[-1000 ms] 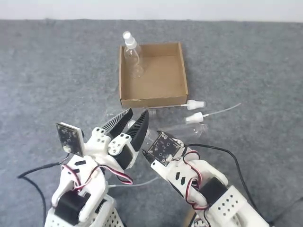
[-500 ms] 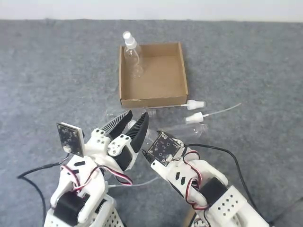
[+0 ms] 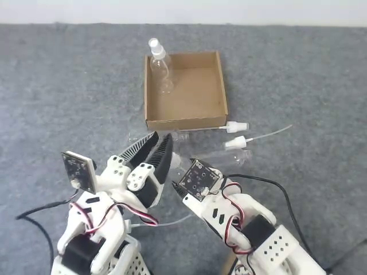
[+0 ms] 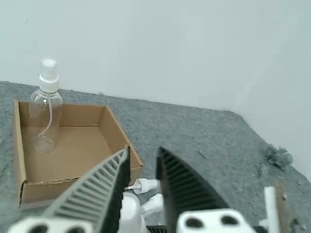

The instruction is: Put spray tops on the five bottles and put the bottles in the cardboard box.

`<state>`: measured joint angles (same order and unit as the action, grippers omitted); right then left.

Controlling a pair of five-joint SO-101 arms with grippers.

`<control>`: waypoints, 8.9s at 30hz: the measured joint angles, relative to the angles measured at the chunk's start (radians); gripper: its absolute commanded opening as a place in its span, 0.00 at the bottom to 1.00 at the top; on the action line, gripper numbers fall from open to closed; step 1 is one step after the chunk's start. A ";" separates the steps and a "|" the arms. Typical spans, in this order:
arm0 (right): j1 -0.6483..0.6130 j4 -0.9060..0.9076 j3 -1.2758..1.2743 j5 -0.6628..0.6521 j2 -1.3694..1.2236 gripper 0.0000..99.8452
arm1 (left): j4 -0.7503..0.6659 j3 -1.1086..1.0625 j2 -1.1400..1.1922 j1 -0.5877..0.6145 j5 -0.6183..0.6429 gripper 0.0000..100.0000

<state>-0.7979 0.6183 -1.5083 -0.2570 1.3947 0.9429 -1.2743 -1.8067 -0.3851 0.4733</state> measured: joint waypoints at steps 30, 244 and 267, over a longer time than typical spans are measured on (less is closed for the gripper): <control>0.008 0.178 -0.086 0.000 0.353 0.01 | -0.167 -0.192 0.000 -0.101 -0.198 0.01; 0.247 -0.723 1.415 0.084 -1.959 0.01 | -0.299 -0.420 0.000 0.835 -0.149 0.01; 0.247 -0.675 1.435 0.089 -1.959 0.02 | -0.299 -0.420 0.000 0.835 -0.149 0.01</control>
<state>-0.5508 -0.0568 -0.0736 -0.1680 -0.5646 0.6437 -1.6947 -1.8067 0.4496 0.3245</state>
